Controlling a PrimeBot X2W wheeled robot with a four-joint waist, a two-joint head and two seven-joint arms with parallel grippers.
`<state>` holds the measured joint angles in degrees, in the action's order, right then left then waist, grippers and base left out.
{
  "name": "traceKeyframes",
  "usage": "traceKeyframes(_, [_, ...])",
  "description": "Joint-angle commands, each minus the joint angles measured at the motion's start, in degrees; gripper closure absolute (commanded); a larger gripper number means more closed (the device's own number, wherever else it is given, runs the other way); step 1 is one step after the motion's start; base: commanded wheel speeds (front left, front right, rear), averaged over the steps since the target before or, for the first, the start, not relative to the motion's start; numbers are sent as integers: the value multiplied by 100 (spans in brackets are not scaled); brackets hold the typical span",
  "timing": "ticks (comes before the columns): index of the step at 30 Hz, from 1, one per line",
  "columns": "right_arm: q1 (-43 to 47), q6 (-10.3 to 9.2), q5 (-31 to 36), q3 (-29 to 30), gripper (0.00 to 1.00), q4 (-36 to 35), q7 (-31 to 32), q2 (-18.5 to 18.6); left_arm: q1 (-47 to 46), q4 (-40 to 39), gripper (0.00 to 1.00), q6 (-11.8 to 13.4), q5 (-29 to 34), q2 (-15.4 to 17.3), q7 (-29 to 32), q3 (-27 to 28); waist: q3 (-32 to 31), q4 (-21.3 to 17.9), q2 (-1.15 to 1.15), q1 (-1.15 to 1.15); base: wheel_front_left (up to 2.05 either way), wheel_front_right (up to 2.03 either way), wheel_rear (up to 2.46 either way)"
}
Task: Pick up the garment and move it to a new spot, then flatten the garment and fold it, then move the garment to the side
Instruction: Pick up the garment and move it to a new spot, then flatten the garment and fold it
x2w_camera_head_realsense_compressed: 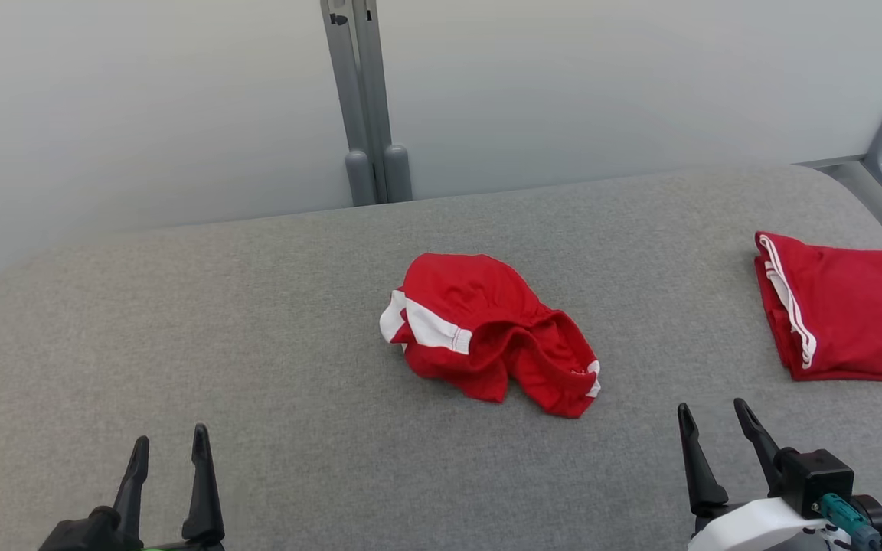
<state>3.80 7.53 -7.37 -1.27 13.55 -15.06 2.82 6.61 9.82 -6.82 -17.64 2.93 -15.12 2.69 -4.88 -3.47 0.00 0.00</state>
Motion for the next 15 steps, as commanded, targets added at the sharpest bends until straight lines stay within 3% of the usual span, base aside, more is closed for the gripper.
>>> traceKeyframes(1, [79,-9,6,16,0,38,-14,15,114,3,0,-31,26,2,0,-17,-98,127,0,0,0,0,0])
traceKeyframes(15, [38,-9,-19,-46,0,134,-14,14,110,-51,0,-67,96,1,-1,-160,-108,195,0,0,0,0,0])
